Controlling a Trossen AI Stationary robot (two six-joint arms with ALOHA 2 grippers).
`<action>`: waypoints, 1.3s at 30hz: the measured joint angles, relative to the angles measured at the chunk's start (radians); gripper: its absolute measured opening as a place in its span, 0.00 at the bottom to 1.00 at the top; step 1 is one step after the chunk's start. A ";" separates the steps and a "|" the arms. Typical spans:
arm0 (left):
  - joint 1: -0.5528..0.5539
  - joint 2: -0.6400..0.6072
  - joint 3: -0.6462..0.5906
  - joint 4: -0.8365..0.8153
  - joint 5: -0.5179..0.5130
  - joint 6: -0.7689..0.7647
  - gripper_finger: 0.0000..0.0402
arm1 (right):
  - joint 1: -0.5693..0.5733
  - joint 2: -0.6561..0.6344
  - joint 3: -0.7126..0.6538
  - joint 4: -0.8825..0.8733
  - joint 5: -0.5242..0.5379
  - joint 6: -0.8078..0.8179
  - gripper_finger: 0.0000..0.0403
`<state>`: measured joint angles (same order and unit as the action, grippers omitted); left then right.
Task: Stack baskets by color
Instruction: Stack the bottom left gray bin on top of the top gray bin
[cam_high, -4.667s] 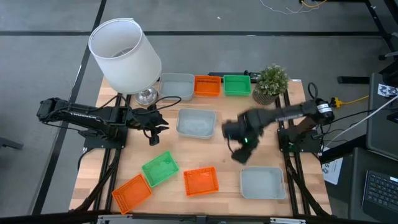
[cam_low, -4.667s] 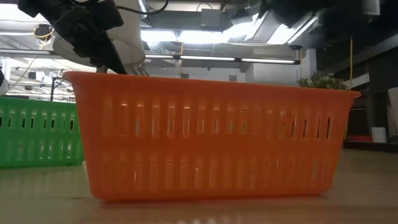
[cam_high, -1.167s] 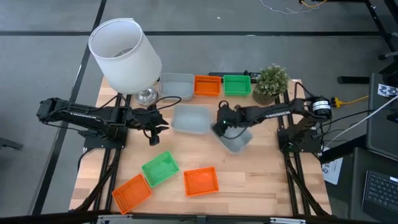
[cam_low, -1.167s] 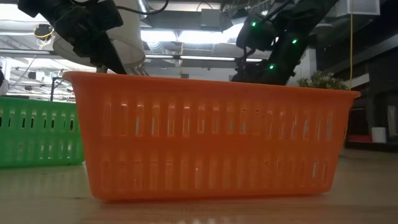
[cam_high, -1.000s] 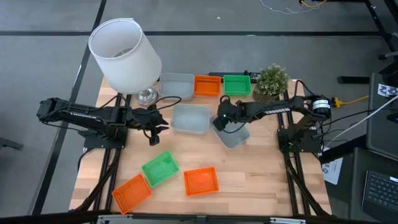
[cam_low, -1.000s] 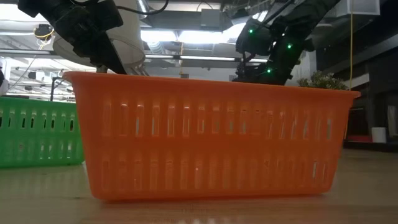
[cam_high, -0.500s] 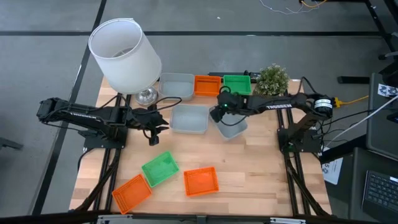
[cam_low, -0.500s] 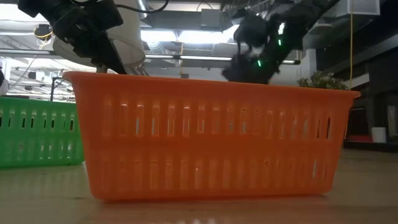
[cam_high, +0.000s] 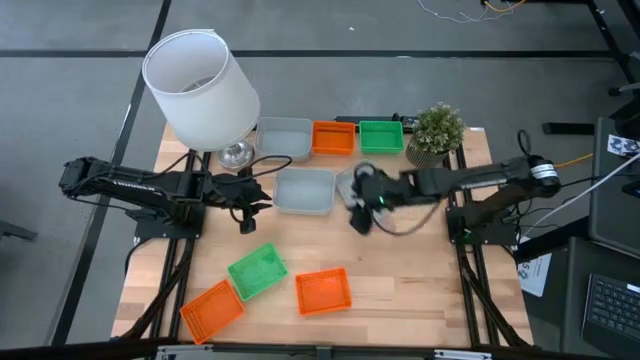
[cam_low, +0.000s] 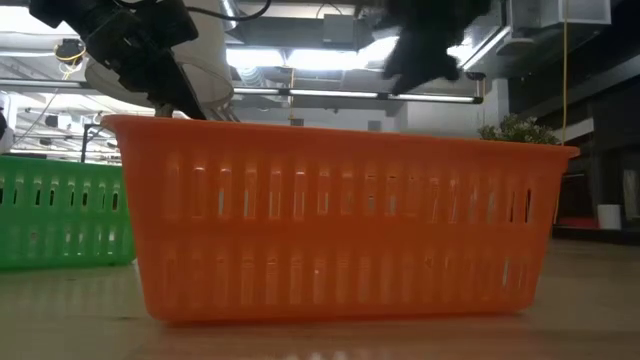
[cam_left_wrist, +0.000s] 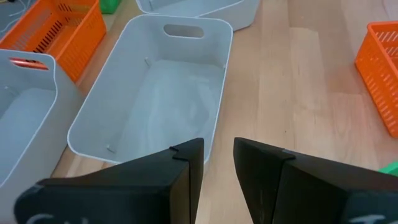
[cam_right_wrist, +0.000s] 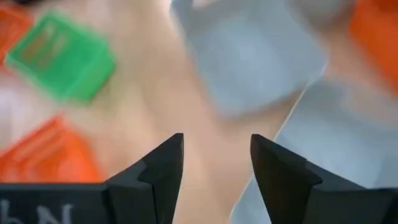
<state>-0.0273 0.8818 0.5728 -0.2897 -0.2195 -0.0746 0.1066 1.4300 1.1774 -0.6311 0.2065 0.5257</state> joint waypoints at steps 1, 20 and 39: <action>0.000 0.000 0.000 0.002 0.000 0.000 0.20 | 0.031 -0.011 -0.002 -0.042 0.001 0.040 0.46; 0.001 0.000 0.000 0.072 -0.004 -0.027 0.20 | 0.297 -0.026 -0.005 -0.258 0.267 0.411 0.46; 0.000 0.104 0.000 0.360 0.072 -0.028 0.20 | 0.291 -0.025 -0.005 -0.257 0.412 0.409 0.46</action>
<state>-0.0273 0.9857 0.5732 0.0707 -0.1475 -0.1024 0.3972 1.4048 1.1728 -0.8883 0.6189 0.9344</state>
